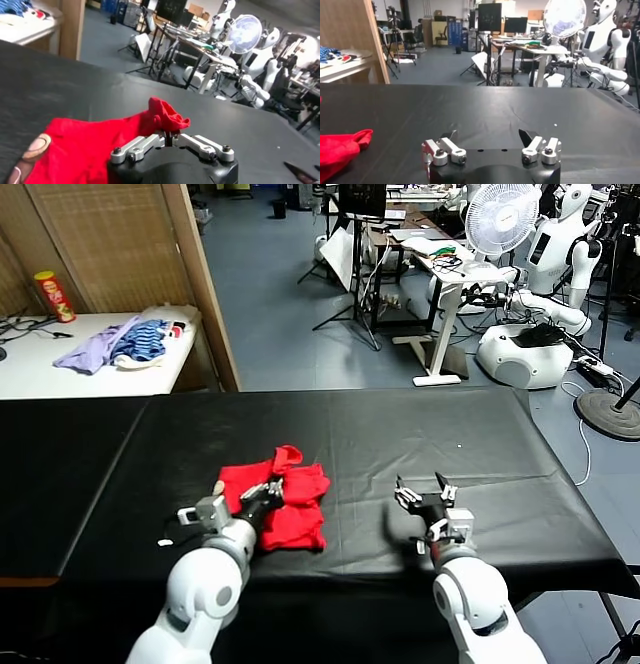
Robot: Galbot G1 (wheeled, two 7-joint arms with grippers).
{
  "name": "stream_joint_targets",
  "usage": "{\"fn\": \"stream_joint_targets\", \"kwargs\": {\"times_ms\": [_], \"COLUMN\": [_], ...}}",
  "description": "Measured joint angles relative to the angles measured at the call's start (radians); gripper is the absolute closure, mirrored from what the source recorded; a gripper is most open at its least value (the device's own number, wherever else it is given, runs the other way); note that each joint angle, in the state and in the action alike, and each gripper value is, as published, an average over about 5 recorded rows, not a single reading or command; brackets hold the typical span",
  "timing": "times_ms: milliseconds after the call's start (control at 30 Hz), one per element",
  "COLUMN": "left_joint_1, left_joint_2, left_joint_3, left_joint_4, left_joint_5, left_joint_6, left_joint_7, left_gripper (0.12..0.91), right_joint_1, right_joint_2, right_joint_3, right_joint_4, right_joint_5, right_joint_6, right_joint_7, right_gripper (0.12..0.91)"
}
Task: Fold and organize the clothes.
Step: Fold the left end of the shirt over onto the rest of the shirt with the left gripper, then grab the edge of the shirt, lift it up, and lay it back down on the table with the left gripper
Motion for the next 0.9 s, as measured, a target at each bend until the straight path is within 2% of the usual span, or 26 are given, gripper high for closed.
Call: {"fn": "stream_joint_targets", "kwargs": {"times_ms": [133, 233, 500, 600, 767, 900], "left_joint_1": [0.0, -0.001, 0.021, 0.04, 0.081, 0.12], "left_joint_2": [-0.026, -0.049, -0.105, -0.102, -0.067, -0.024], "left_joint_3": [0.004, 0.005, 0.002, -0.014, -0.055, -0.1], "left_joint_4": [0.021, 0.031, 0.029, -0.004, -0.052, -0.045], "left_joint_5": [0.011, -0.001, -0.037, -0.066, 0.006, 0.077], "left_joint_6": [-0.015, -0.022, -0.046, -0.055, -0.109, -0.143], "left_joint_7": [0.002, 0.004, 0.036, 0.043, 0.079, 0.086], "left_gripper": [0.874, 0.801, 0.364, 0.26, 0.233, 0.232], "right_joint_1": [0.007, 0.015, 0.05, 0.081, 0.152, 0.207], "right_joint_2": [-0.002, -0.007, -0.017, -0.009, 0.015, 0.041], "right_joint_3": [-0.008, -0.017, -0.071, -0.112, -0.205, -0.288], "right_joint_4": [-0.006, -0.013, -0.03, -0.048, -0.096, -0.148], "right_joint_5": [-0.002, -0.001, 0.036, 0.042, 0.023, -0.022], "right_joint_6": [0.003, 0.014, 0.04, 0.035, 0.033, 0.037], "right_joint_7": [-0.017, -0.035, -0.086, -0.098, -0.116, -0.118], "right_gripper": [0.227, 0.227, 0.227, 0.227, 0.227, 0.227]}}
